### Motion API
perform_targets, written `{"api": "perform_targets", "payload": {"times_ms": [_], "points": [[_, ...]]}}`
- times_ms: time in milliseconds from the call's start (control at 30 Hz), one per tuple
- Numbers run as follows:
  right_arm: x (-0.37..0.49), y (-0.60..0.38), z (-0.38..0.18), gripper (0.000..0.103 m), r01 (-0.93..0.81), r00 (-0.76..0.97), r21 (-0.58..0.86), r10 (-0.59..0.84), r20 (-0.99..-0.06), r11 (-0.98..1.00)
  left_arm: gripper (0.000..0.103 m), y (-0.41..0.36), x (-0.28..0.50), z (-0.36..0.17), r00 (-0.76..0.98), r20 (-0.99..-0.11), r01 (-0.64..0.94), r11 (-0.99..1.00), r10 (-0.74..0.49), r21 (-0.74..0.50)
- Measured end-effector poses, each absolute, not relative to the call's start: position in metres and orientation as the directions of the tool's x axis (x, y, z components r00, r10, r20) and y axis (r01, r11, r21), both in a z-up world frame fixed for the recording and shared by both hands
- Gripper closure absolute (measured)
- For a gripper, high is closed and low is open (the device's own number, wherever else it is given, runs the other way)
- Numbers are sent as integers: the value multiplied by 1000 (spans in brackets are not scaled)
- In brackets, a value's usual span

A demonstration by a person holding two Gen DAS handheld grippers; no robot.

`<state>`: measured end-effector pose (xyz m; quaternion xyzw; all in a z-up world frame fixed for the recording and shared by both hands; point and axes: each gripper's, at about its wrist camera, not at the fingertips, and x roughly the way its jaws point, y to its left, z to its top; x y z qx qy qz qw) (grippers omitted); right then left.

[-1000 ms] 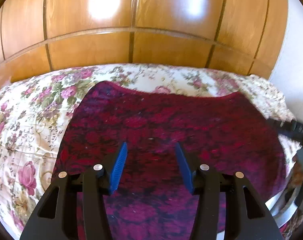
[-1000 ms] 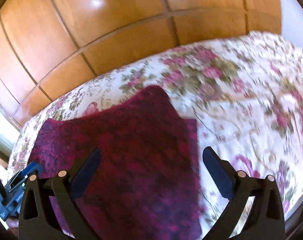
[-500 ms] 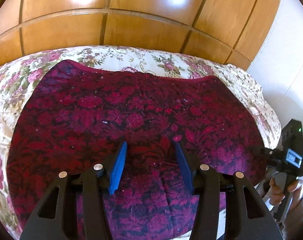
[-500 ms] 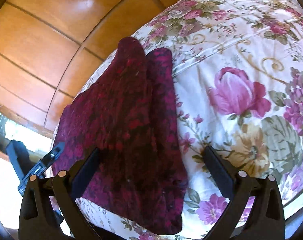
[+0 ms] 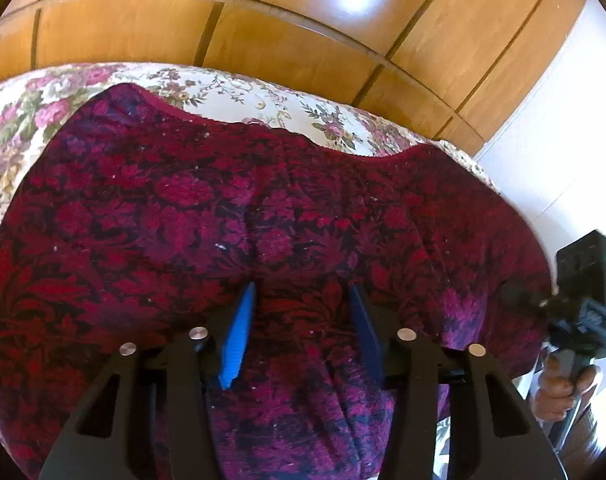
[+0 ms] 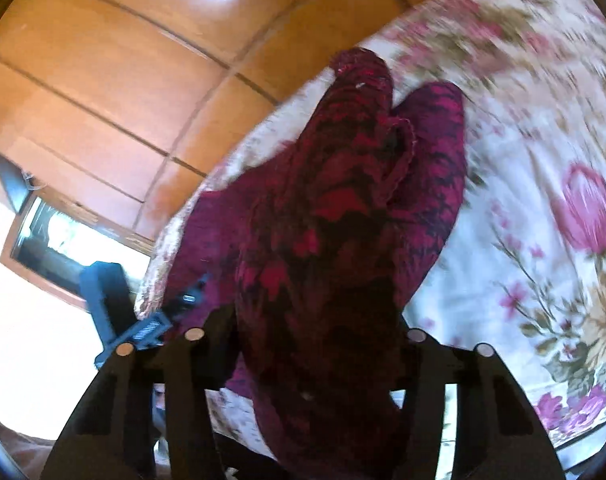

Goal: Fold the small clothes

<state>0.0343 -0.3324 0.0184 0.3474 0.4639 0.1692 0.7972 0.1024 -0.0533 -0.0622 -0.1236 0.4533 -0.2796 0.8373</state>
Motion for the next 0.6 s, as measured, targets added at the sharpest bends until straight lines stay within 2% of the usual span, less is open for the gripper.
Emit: {"api": "perform_targets", "payload": {"times_ms": [200, 333, 400, 500, 600], "points": [[53, -278, 75, 59, -114, 536, 701, 637, -554, 704, 64, -38, 105, -66, 419, -657, 330, 779, -627, -533], [69, -225, 95, 60, -214, 507, 660, 659, -555, 721, 68, -26, 104, -64, 419, -643, 331, 768, -641, -549], [76, -195, 98, 61, -262, 482, 613, 652, -585, 745, 68, -10, 105, -60, 419, -624, 311, 750, -659, -584], [83, -158, 94, 62, -316, 451, 525, 612, -649, 790, 68, 36, 101, -53, 441, -540, 259, 677, -717, -689], [79, -121, 84, 62, -388, 427, 391, 538, -727, 835, 68, 86, 94, -48, 498, -491, 209, 648, -715, -732]]}}
